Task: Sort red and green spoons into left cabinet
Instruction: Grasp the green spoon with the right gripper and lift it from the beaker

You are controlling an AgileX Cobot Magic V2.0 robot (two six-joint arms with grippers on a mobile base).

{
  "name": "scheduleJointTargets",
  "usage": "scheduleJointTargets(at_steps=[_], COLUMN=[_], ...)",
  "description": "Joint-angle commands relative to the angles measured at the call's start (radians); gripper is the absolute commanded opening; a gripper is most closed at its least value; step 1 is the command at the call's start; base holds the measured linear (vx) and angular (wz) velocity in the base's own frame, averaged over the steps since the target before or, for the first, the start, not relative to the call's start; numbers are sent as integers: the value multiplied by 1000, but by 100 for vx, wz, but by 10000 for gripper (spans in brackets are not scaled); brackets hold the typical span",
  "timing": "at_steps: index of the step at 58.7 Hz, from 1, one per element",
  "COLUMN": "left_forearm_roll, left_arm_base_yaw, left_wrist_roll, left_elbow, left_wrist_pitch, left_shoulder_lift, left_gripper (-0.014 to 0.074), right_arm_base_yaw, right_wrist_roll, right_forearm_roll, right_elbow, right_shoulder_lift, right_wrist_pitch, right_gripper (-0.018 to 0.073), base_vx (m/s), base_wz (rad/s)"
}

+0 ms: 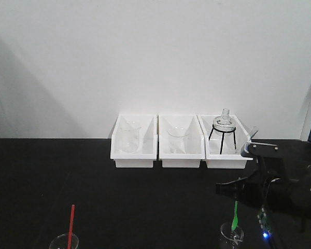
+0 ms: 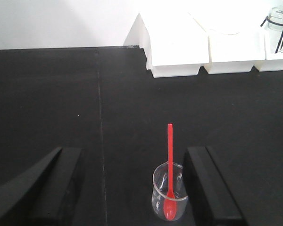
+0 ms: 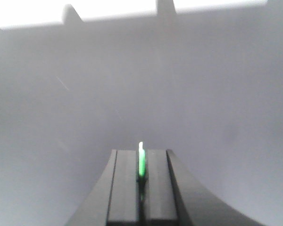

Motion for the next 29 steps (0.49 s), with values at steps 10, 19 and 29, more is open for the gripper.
scheduleJointTargets(at_steps=[10, 19, 29], left_forearm_roll=[-134, -239, -509], left_arm_base_yaw=[-4, -4, -4], left_wrist_roll=[14, 152, 430], left_elbow=[-33, -33, -44], left_wrist_pitch=[-2, 17, -3], left_shoulder_lift=[-1, 65, 227], left_gripper=[554, 554, 554], right_arm_base_yaw=[-3, -3, -3], right_wrist_roll=[-101, -107, -107], right_forearm_roll=[-5, -5, -5], right_elbow=[-30, -30, -30], right_shoulder_lift=[-221, -315, -388], right_wrist_pitch=[41, 49, 49], right_gripper=[-6, -6, -6], base_vx=[0, 0, 0], base_wz=[0, 0, 0])
